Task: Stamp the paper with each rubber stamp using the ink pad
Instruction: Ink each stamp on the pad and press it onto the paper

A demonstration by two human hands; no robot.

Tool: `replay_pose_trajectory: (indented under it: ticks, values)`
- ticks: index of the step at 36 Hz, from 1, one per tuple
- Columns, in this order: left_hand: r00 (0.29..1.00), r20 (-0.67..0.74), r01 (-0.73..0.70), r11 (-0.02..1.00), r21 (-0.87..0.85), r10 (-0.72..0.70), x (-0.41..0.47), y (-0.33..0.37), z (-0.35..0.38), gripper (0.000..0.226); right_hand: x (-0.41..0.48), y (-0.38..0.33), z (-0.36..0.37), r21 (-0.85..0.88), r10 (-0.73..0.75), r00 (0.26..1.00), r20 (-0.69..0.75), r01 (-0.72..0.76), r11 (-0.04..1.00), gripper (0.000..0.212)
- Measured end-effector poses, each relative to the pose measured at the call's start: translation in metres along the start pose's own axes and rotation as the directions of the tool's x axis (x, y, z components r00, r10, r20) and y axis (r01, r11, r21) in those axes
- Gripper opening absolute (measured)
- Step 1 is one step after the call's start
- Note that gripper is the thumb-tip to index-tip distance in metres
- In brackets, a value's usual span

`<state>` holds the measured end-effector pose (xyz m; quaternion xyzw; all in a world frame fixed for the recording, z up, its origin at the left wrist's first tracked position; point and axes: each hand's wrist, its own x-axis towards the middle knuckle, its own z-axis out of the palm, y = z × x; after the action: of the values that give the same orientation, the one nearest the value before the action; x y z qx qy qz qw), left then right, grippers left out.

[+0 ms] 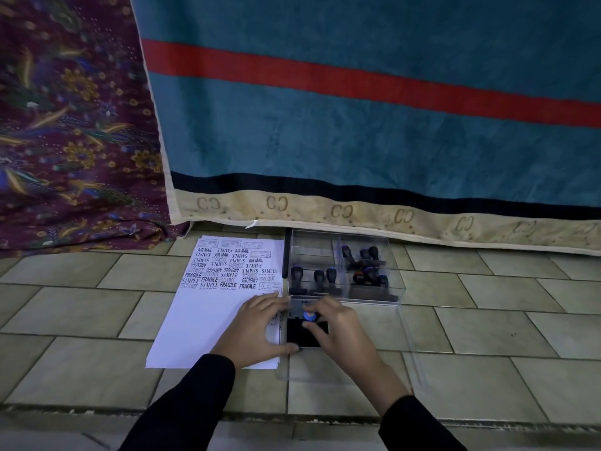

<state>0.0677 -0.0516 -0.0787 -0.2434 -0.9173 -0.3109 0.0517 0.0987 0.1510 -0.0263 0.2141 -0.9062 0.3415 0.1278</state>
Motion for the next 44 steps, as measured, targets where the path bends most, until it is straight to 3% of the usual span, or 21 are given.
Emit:
replay_pose_trajectory:
  ticks: [15, 19, 21, 26, 31, 44]
  values:
    - [1.0, 0.022, 0.015, 1.0, -0.021, -0.014, 0.0, 0.0, -0.001, 0.077, -0.005, -0.004, 0.002, 0.024, 0.048, 0.999, 0.008, -0.048, 0.999, 0.016]
    - [0.994, 0.034, 0.107, 0.973, -0.204, -0.102, 0.0, 0.0, -0.01, 0.059, -0.011, -0.004, 0.002, 0.021, 0.043, 0.999, -0.009, -0.043, 0.999, 0.017]
    - [0.988, -0.029, 0.14, 0.952, -0.271, -0.154, -0.001, -0.006, -0.018, 0.046, -0.011, -0.004, 0.002, 0.013, 0.067, 0.998, -0.002, -0.067, 0.998, 0.022]
    - [0.939, -0.276, 0.213, 0.977, 0.007, -0.203, -0.004, -0.038, -0.034, 0.035, -0.003, -0.011, 0.0, 0.043, 0.077, 0.996, -0.039, -0.075, 0.996, 0.026]
    - [0.904, -0.232, 0.394, 0.91, 0.13, -0.358, -0.012, -0.054, -0.031, 0.037, 0.01, -0.027, 0.008, 0.111, 0.053, 0.997, -0.051, -0.047, 0.993, 0.025]
    - [0.899, -0.242, 0.406, 0.902, 0.144, -0.366, -0.015, -0.056, -0.025, 0.041, 0.031, -0.038, 0.039, 0.103, 0.064, 0.994, 0.087, -0.073, 0.992, 0.03]
